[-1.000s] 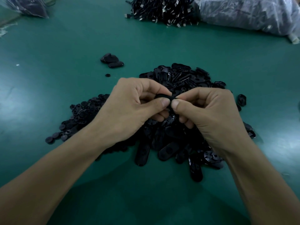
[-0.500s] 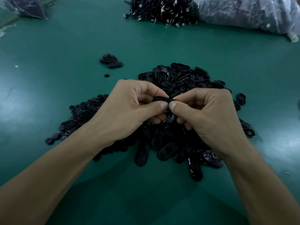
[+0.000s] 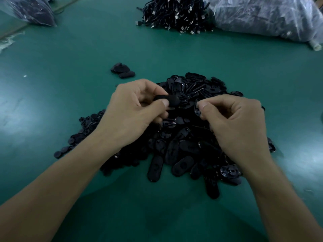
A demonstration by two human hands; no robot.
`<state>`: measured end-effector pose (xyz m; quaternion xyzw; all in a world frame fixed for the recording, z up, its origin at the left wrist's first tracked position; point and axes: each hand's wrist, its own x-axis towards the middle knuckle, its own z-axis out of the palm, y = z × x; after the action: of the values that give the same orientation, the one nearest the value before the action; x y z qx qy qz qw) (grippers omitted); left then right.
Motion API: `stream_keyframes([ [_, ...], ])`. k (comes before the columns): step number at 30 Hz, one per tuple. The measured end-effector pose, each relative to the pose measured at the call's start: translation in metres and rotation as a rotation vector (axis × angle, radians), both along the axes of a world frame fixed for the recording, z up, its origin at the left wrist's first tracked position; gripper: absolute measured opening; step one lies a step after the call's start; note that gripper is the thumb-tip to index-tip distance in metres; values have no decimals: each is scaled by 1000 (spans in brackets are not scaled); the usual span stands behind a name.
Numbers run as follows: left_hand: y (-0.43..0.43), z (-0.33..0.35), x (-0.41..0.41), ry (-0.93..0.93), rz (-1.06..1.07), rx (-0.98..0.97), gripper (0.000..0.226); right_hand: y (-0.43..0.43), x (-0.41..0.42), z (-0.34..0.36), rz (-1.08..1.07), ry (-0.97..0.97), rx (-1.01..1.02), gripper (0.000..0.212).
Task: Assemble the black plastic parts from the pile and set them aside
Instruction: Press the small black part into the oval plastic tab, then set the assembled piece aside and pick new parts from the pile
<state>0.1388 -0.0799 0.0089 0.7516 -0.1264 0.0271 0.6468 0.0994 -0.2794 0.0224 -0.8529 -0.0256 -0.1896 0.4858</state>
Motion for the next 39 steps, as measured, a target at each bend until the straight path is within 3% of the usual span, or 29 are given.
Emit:
stream_keyframes([
  [4,15,-2,18,-75,266,56,12,-7,0,1,-33,-20,-108,15],
  [10,34,-2,53,-84,436,75,9,-13,-5,5,199,131,-222,12],
  [14,44,-11,86,-34,555,247,16,-19,-6,8,297,184,-341,28],
  [19,54,-18,114,32,619,378,18,-24,-4,9,398,310,-437,46],
  [27,47,-16,126,56,666,329,3,-22,-4,4,369,286,-425,27],
  [35,44,-16,130,64,694,427,21,-19,-3,-1,333,253,-372,20],
  [39,32,-6,117,31,668,305,8,-17,-3,-1,293,215,-412,19],
])
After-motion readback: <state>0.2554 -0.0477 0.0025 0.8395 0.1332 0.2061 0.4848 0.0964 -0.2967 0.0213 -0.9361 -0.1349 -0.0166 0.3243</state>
